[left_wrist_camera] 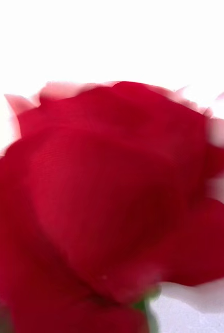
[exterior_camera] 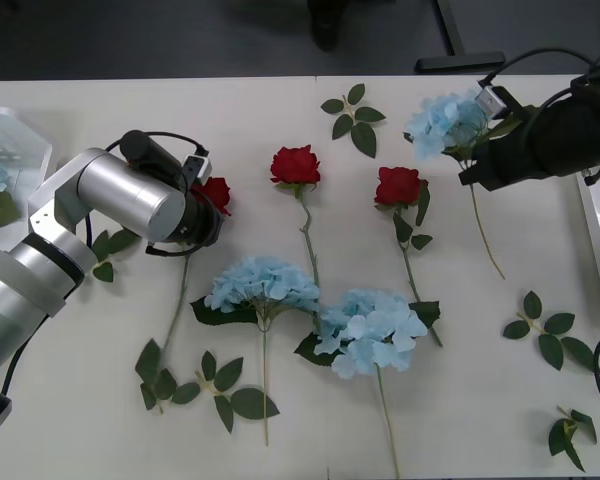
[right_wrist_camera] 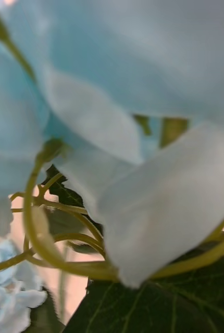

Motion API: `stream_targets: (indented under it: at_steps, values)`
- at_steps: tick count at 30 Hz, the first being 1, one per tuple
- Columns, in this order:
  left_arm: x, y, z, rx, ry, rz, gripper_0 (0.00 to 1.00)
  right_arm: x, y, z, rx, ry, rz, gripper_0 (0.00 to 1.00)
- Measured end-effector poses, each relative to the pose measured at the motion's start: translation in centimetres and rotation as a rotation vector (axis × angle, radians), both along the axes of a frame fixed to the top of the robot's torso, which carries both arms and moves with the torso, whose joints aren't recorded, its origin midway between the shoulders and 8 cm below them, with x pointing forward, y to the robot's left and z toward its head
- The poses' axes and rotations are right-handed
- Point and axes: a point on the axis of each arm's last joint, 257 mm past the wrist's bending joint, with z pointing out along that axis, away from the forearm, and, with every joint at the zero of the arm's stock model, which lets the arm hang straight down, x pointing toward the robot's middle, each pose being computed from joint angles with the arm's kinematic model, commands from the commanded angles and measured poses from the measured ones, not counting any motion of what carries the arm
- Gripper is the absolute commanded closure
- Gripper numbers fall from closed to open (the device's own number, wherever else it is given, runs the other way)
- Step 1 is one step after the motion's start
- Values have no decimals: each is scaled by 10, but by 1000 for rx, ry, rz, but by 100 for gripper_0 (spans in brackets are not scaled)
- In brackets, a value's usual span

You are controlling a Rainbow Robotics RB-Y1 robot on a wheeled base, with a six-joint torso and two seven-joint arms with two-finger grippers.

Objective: Place the red flowers into the right box and the blue flowers into the left box. If a person shows an open palm, hand one flower to the person first, then continue sorting.

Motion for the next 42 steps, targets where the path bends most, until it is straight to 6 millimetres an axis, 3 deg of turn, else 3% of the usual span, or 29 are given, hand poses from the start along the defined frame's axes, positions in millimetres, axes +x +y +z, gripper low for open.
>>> stream_targets:
  at_steps: [7,14,21,24,29,36,42]
  values:
    - [1,3,0,22,-9,-2,100,-25,80,67,240,-138,270,100]
    - [3,4,0,27,-14,-2,100,-35,126,104,336,-306,434,100]
    - [5,-2,13,4,-35,-20,100,-52,163,131,509,-309,480,100]
    - [0,-9,31,-36,-35,-46,100,-57,171,138,553,-306,492,100]
    - [-15,-3,69,-80,-2,-66,100,-59,176,142,573,-306,500,100]
    - [-32,-3,153,-210,-78,-109,100,-60,177,142,576,-306,501,100]
    - [-67,-4,209,-341,-177,-159,100,-60,178,142,576,-306,500,100]
